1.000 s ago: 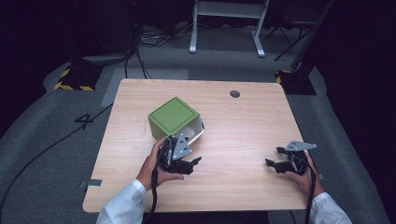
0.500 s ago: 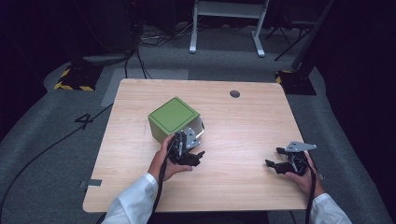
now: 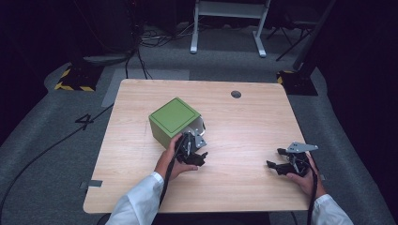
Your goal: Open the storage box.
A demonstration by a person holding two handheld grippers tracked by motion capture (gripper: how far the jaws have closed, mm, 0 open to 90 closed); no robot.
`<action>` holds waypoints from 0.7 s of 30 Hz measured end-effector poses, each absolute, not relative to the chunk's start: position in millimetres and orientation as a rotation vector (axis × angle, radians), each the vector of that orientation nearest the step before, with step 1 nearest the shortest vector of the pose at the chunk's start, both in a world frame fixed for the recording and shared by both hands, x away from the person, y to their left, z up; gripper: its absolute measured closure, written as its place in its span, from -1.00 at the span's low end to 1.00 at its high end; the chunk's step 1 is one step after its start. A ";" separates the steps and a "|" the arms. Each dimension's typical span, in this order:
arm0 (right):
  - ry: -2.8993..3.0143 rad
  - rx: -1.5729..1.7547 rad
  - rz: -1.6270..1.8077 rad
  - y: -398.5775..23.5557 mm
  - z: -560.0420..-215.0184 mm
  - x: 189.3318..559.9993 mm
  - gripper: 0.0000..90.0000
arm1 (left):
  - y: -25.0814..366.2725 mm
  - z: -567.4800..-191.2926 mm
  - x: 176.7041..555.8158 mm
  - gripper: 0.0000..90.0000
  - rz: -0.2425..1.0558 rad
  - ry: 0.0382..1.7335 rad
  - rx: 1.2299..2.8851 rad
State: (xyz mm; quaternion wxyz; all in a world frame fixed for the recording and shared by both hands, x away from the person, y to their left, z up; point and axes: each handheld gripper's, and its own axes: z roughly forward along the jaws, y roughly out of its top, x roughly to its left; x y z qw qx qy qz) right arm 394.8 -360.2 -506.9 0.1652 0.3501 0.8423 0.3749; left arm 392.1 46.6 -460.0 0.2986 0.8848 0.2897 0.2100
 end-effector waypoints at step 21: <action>2.404 0.989 1.069 -359.9 -506.9 394.5 -0.58 | 36.0 -458.5 373.8 0.03 0.494 0.723 2.351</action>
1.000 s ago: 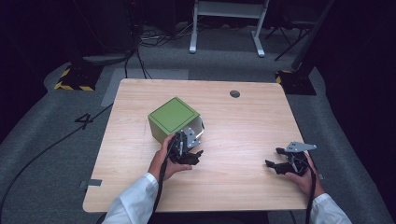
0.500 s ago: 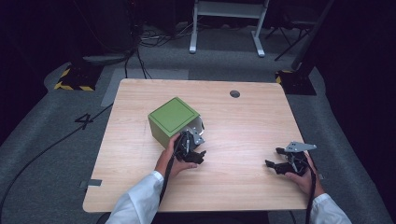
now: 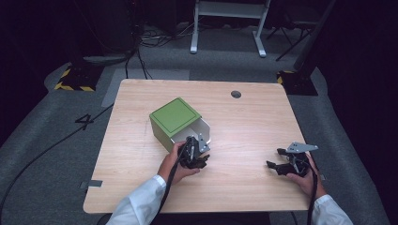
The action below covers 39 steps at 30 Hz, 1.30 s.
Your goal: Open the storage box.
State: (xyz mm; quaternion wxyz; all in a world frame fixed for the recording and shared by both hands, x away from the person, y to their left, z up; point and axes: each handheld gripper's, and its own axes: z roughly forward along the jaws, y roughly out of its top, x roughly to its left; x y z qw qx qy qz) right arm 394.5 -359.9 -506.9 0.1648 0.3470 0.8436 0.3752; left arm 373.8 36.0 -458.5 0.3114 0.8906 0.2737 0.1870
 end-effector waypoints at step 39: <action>2.411 0.973 1.072 -359.8 -506.9 393.5 -0.57 | 13.4 -456.5 340.7 -0.27 0.376 0.684 2.340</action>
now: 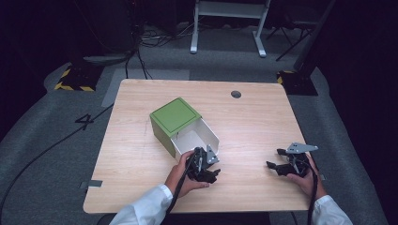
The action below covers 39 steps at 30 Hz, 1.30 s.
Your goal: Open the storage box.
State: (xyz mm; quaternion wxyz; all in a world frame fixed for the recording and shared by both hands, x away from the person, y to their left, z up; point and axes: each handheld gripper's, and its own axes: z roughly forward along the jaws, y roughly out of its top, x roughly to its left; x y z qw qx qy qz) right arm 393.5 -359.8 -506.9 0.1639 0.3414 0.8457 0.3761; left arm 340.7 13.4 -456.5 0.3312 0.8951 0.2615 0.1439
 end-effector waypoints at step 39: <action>2.415 0.973 1.075 -360.0 -506.9 393.5 -0.57 | 58.4 -391.6 331.8 -0.44 0.488 0.564 2.255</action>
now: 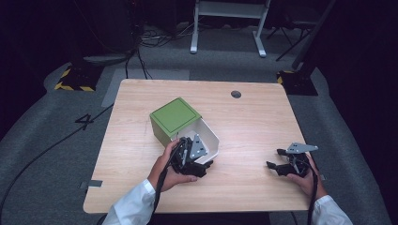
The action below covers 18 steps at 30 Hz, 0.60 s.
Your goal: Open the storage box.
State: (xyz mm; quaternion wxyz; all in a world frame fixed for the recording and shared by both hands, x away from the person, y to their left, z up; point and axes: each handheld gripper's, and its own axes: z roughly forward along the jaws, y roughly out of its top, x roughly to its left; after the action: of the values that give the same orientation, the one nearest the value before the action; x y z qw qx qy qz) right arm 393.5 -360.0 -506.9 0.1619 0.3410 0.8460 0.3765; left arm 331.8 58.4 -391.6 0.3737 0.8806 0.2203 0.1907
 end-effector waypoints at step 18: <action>2.415 0.971 1.075 -360.2 -506.9 393.3 -0.57 | 118.4 -384.3 319.5 -0.54 0.582 0.605 2.199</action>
State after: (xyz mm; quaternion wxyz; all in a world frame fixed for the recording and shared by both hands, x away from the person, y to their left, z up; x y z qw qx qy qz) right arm 393.3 -360.2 -506.9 0.1620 0.3404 0.8463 0.3765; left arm 319.5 118.4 -384.3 0.3839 0.8626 0.2375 0.2283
